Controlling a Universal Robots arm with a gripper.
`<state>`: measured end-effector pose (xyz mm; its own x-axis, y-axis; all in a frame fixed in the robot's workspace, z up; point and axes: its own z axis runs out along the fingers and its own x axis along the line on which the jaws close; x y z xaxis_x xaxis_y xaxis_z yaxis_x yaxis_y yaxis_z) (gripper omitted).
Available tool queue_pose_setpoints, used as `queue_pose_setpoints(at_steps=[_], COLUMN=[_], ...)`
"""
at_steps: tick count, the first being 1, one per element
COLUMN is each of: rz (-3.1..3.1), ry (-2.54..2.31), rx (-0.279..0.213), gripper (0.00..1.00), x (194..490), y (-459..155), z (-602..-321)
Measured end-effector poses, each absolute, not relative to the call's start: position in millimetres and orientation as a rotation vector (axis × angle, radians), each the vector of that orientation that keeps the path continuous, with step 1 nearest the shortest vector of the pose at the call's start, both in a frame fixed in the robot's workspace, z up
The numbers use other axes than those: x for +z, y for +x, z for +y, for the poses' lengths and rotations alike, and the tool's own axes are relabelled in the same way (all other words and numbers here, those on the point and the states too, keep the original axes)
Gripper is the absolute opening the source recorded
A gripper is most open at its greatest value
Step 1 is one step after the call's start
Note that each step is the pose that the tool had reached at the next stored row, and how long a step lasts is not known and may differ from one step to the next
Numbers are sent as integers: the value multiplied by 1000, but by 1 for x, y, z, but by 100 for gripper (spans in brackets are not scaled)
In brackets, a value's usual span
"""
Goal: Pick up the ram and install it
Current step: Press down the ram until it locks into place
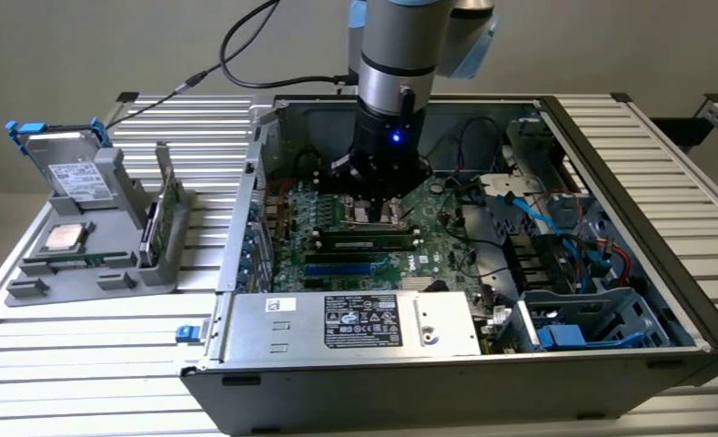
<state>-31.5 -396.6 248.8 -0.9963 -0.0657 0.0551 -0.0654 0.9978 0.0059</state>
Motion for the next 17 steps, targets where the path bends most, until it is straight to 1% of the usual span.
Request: queue_pose_setpoints(at_steps=[4,10,17], rz=[-3085,-3085,-3085], ry=[101,101,101], rx=[-6,-7,-11], gripper=[10,10,10], x=[249,249,249], y=[-32,-32,-35], z=[-398,-412,-415])
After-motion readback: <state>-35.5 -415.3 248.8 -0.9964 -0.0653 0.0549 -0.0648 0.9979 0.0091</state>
